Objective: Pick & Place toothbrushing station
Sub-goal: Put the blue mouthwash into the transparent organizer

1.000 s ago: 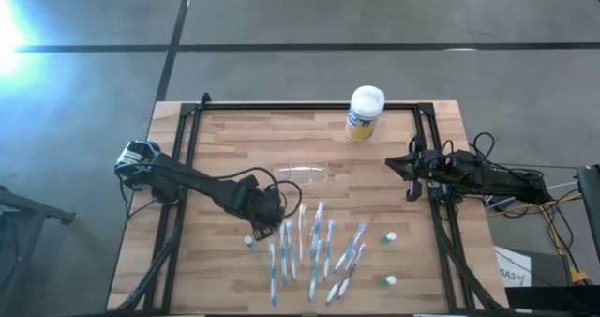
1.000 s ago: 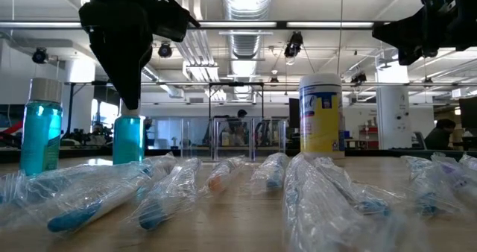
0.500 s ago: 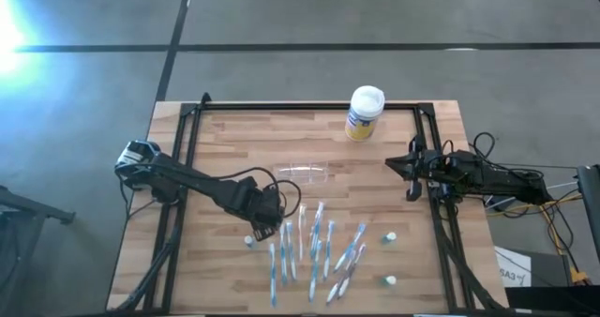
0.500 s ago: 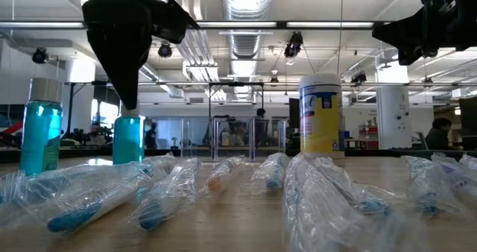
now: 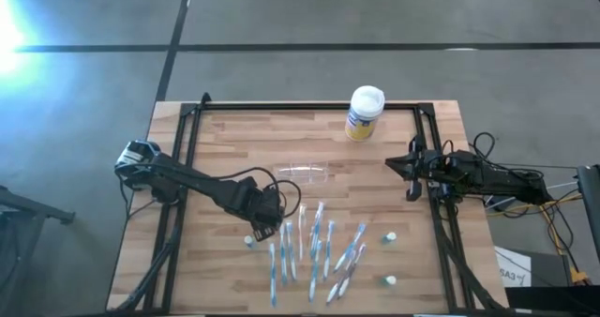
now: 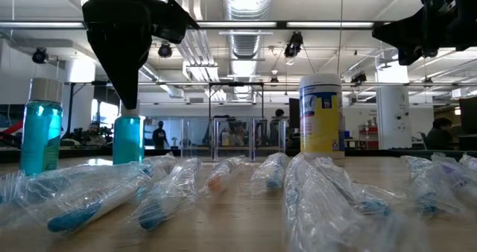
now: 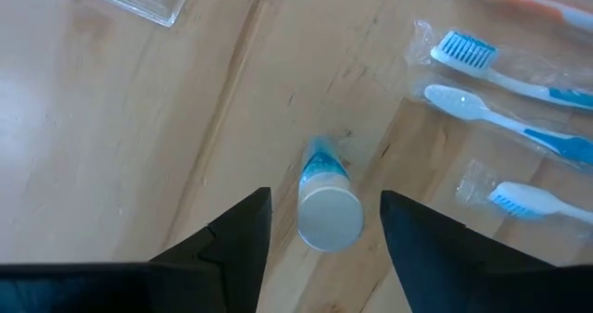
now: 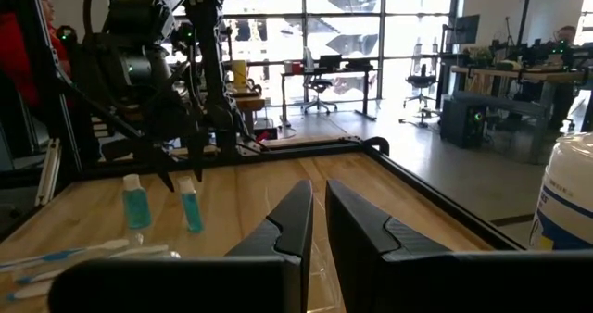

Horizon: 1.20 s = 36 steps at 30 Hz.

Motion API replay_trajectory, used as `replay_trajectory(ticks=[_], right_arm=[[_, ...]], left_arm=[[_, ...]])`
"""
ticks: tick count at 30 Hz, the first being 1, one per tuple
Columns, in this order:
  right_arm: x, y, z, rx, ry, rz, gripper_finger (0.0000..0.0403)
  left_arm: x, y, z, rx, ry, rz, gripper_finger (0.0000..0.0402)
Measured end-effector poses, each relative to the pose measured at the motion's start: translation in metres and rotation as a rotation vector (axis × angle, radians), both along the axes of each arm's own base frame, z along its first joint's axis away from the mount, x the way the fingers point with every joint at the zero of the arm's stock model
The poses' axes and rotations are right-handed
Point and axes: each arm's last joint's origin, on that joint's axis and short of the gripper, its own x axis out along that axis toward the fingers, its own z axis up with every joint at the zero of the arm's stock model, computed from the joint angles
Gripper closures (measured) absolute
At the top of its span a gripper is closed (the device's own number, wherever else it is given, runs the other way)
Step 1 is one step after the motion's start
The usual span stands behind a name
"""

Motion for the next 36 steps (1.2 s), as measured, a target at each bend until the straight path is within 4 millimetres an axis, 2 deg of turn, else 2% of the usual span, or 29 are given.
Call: replay_trajectory(ticks=[5,15,24,30,36], right_arm=[[0.000,0.000,0.000,0.000,0.000,0.000,0.0369],[0.000,0.000,0.000,0.000,0.001,0.000,0.0369],[0.000,0.000,0.000,0.000,0.001,0.000,0.0369],[0.000,0.000,0.000,0.000,0.002,0.001,0.0369],[0.000,0.000,-0.001,0.000,0.006,0.001,0.0369]], left_arm=[[0.000,0.000,0.000,-0.002,-0.001,0.008,0.0215],[0.000,0.000,0.000,-0.002,-0.002,0.005,0.0305],[-0.001,0.001,0.004,0.022,-0.011,-0.032,0.0309],[-0.009,0.005,0.033,0.056,-0.116,-0.072,0.0309],[-0.036,0.015,0.061,0.062,-0.248,-0.067,0.0309]])
